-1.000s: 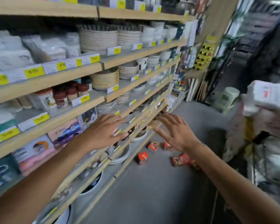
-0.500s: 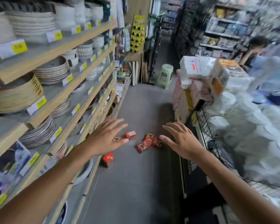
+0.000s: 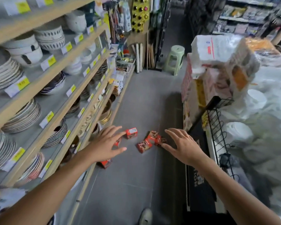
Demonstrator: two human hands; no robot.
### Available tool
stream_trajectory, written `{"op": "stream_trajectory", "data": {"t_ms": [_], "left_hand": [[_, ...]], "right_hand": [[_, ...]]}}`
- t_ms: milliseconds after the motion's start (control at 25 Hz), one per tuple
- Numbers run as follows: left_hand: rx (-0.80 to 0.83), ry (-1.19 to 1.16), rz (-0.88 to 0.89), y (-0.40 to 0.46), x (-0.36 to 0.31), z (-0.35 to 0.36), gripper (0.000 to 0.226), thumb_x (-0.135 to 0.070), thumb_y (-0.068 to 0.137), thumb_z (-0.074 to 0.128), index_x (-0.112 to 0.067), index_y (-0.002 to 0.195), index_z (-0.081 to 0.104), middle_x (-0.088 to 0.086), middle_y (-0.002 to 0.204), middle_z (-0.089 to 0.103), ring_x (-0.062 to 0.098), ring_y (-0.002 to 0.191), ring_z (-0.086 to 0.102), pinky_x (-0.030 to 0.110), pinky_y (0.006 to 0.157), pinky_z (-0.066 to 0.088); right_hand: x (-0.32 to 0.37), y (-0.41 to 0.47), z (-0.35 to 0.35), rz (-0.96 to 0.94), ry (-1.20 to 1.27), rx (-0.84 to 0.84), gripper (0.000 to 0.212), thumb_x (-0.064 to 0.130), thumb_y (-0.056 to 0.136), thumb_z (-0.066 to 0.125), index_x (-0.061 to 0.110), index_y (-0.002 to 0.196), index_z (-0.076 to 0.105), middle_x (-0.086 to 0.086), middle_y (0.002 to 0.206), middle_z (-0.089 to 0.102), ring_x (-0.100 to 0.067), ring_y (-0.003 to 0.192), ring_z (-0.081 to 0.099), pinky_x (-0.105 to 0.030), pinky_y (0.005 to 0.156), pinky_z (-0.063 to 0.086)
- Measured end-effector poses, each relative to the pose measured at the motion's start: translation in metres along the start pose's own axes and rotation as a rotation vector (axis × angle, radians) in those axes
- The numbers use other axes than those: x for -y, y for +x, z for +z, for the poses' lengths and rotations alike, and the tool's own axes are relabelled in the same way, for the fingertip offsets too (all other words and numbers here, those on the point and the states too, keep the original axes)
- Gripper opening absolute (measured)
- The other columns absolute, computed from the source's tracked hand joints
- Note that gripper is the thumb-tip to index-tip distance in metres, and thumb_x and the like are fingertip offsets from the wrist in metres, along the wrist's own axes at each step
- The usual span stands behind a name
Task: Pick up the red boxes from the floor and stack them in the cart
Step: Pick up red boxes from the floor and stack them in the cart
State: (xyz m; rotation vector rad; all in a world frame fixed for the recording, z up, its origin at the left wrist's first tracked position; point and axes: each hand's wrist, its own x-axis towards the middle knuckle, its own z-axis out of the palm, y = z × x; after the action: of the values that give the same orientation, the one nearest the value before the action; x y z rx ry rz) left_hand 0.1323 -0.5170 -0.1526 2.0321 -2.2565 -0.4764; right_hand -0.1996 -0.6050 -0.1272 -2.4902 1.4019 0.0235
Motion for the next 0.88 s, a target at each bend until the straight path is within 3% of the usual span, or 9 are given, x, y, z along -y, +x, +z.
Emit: {"op": "stream_trajectory", "data": {"t_ms": [80,240,440,600,880], "left_hand": [[-0.014,-0.031,-0.06,0.024,0.009,0.001,0.092,-0.09,0.078,0.021,-0.039,0.155,0.024,-0.015,0.166,0.002,0.013,0.154,-0.002,0.052,0.122,0.02],[-0.033,-0.058,-0.105,0.06,0.03,0.005,0.082,-0.078,0.084,0.03,-0.035,0.154,0.03,-0.009,0.165,0.01,0.016,0.153,0.001,0.049,0.123,0.018],[-0.062,-0.114,-0.166,0.102,0.072,0.021,0.086,-0.076,0.081,0.027,-0.03,0.154,0.031,-0.004,0.164,0.017,0.017,0.151,0.005,0.031,0.116,0.005],[-0.06,-0.193,-0.19,0.161,0.123,0.052,0.088,-0.074,0.083,0.031,-0.022,0.155,0.033,-0.001,0.161,0.023,0.019,0.15,0.011,0.039,0.121,0.013],[0.007,-0.279,-0.26,0.235,0.193,0.126,0.075,-0.064,0.088,0.05,-0.023,0.15,0.041,-0.004,0.153,0.037,0.02,0.142,0.035,0.035,0.116,0.028]], "right_hand": [[-0.02,0.038,-0.005,0.001,0.022,0.038,0.077,0.072,0.095,0.043,0.032,0.158,0.026,0.004,0.161,0.035,-0.024,0.147,0.036,-0.045,0.117,0.039],[-0.041,0.116,-0.008,-0.048,0.049,0.098,0.075,0.064,0.096,0.051,0.031,0.158,0.025,0.001,0.161,0.036,-0.028,0.145,0.039,-0.047,0.113,0.044],[-0.039,0.2,0.008,-0.101,0.035,0.205,0.076,0.065,0.097,0.05,0.032,0.159,0.021,0.002,0.162,0.034,-0.027,0.146,0.037,-0.046,0.114,0.042],[-0.048,0.275,0.032,-0.081,0.017,0.281,0.076,0.064,0.096,0.051,0.033,0.159,0.02,0.004,0.162,0.034,-0.026,0.147,0.036,-0.044,0.114,0.041],[-0.076,0.383,0.093,-0.092,0.0,0.42,0.075,0.052,0.1,0.055,0.029,0.16,0.017,0.003,0.166,0.026,-0.025,0.151,0.028,-0.043,0.121,0.031]]}}
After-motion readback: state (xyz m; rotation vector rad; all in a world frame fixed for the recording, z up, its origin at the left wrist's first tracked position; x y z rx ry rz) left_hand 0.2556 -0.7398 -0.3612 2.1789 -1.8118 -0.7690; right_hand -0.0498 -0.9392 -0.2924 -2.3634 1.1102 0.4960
